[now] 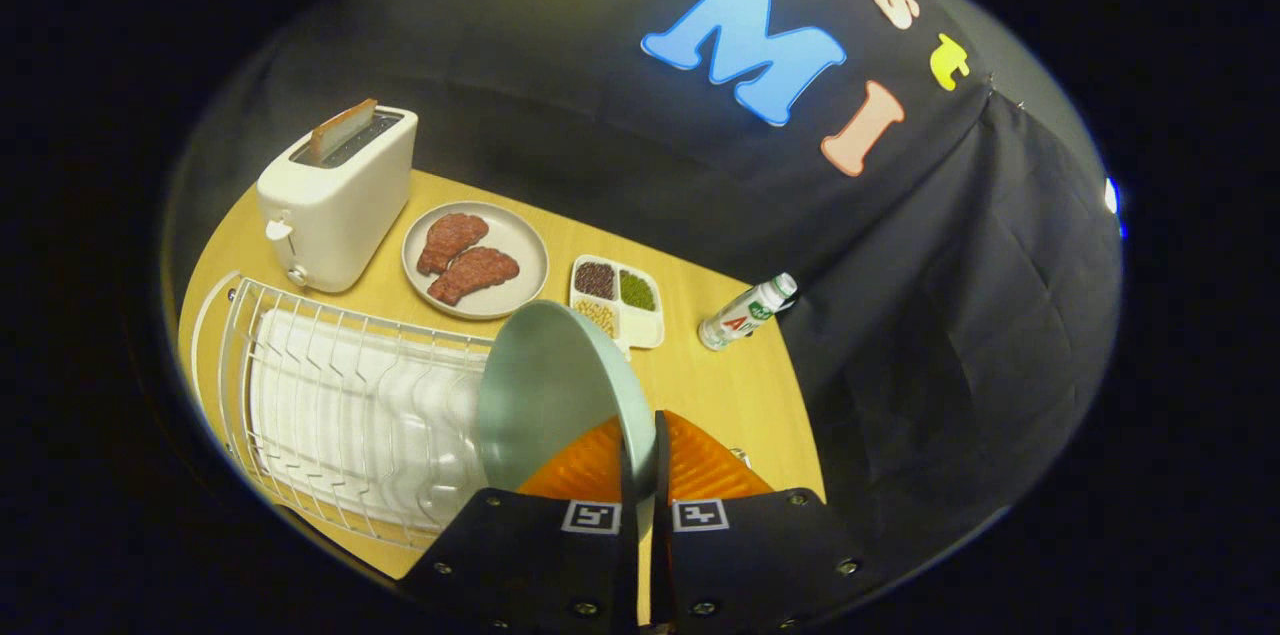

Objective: Take the plate from the dish rack, then take the spoon from the basket and place it into the plate.

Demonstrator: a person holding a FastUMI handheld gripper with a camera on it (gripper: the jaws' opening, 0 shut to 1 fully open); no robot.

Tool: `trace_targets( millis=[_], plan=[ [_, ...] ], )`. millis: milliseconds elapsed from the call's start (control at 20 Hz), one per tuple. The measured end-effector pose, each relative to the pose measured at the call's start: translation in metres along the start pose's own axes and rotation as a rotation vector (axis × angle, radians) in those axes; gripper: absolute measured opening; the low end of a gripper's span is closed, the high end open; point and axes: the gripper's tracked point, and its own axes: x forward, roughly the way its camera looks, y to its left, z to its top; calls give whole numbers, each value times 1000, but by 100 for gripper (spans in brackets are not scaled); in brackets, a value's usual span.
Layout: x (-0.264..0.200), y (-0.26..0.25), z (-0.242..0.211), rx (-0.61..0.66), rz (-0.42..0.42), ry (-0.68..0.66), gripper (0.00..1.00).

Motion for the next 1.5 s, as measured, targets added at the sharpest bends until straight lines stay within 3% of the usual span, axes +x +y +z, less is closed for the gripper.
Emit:
trace_targets(
  millis=[400,750,1200,1500],
  plan=[
    [-19,-21,-1,145,176,6,5],
    [-37,-90,-34,236,281,-4,5],
    [-48,-141,-105,381,570,11,5],
    [-41,-137,-169,510,779,49,5]
  ],
)
